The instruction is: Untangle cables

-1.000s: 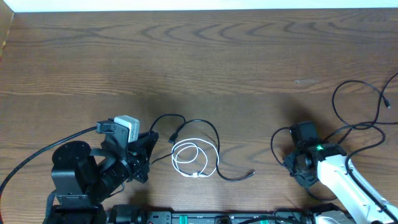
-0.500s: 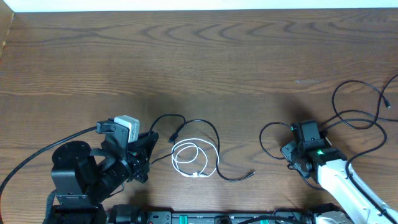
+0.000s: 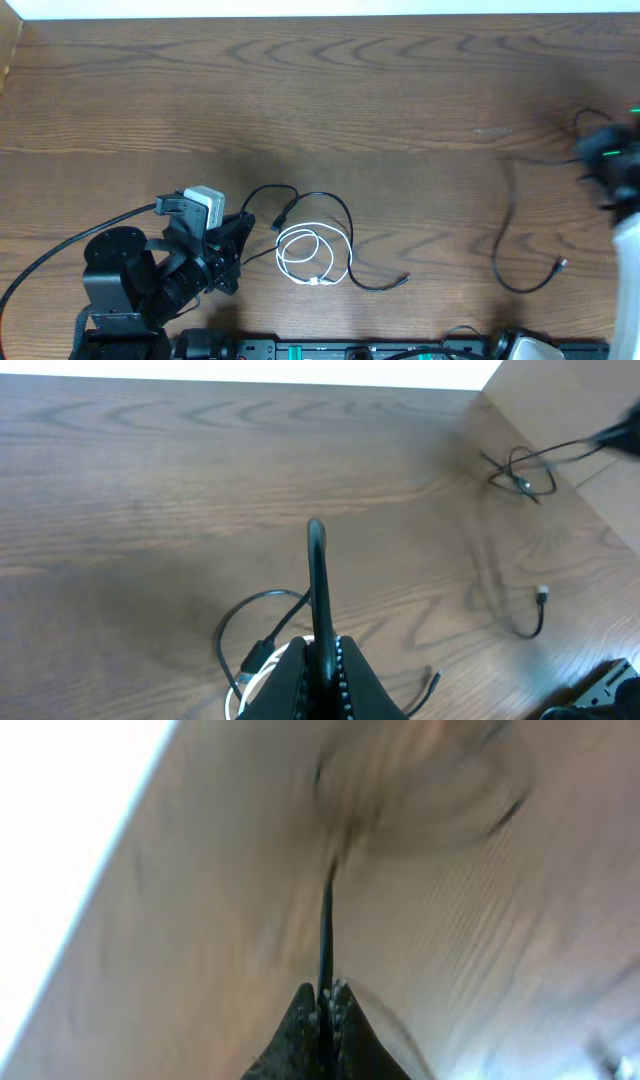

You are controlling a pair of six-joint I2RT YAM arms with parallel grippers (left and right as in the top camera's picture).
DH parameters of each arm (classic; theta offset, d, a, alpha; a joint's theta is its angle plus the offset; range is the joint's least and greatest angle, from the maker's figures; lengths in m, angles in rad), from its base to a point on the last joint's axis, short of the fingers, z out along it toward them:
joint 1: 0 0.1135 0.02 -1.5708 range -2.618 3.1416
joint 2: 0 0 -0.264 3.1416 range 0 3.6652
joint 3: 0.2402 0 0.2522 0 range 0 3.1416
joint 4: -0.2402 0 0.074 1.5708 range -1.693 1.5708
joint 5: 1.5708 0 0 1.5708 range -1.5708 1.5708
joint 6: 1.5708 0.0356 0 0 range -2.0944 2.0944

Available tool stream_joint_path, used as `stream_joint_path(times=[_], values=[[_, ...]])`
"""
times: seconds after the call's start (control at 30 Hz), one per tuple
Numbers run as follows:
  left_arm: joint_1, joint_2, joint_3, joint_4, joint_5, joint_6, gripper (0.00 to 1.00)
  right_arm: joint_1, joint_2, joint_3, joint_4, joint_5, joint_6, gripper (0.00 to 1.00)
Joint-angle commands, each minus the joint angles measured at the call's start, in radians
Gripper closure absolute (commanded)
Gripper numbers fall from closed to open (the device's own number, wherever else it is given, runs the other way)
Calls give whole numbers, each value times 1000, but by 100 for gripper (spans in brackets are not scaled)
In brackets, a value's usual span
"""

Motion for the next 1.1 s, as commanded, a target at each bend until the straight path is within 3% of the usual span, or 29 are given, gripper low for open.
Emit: stream_joint_path(times=[0.0, 0.2, 0.33, 0.6, 0.8, 0.9, 0.93, 1.07], values=[[4, -2, 7, 0, 7, 18, 92, -177, -4, 111, -1, 16, -75, 99], [4, -2, 7, 0, 7, 17, 92, -428, 60, 149, 71, -44, -82, 99], [4, -2, 7, 0, 7, 17, 92, -525, 173, 149, 120, -193, -77, 99], [4, -2, 7, -15, 7, 17, 92, -557, 449, 168, 263, -595, -79, 98], [4, -2, 7, -44, 7, 17, 92, -555, 649, 308, 142, -732, -163, 96], [4, -2, 7, -44, 7, 17, 92, -553, 688, 356, 66, -727, -228, 13], [4, -2, 7, -44, 7, 17, 92, -552, 690, 357, 48, -707, -231, 1], [4, -2, 7, -44, 7, 17, 92, -544, 690, 357, -50, -615, -230, 1]])
